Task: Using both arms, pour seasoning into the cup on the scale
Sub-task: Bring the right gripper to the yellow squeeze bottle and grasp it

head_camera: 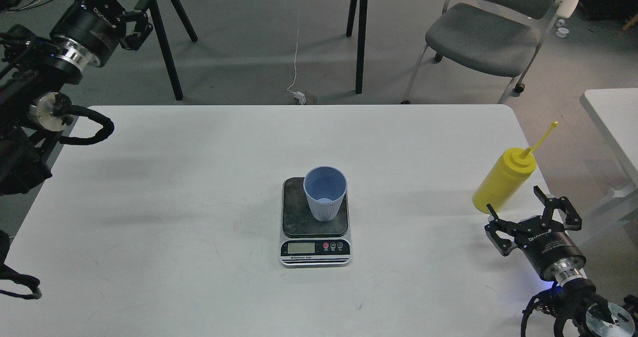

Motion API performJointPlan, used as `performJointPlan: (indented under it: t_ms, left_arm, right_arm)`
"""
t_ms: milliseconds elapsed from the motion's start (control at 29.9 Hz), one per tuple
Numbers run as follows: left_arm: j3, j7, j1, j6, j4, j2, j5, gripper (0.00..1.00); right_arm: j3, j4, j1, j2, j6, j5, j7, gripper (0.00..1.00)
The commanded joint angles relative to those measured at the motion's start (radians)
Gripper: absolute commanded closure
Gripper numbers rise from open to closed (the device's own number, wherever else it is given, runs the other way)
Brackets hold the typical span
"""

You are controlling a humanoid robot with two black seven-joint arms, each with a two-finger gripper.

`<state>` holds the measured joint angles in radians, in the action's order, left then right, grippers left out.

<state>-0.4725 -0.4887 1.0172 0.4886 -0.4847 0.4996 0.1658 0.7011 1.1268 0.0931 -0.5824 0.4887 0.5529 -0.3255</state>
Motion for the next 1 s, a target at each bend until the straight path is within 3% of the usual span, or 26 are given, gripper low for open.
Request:
performJointPlan:
  t_ms: [0,301,970]
  left_arm:
    - [0.000,0.000,-0.002,0.000,0.000,0.000,0.000,0.06]
    - [0.002,0.000,-0.005,0.000,0.000,-0.001,0.001,0.06]
    - [0.005,0.000,-0.005,0.000,0.000,0.013,0.012,0.06]
  right_arm:
    - [0.012,-0.010,0.008,0.021,0.000,-0.008,-0.004,0.00]
    - [0.020,-0.070,0.048,0.035,0.000,-0.031,-0.058,0.00]
    - [0.012,-0.285,0.188,0.197,0.000,-0.077,-0.066,0.00]
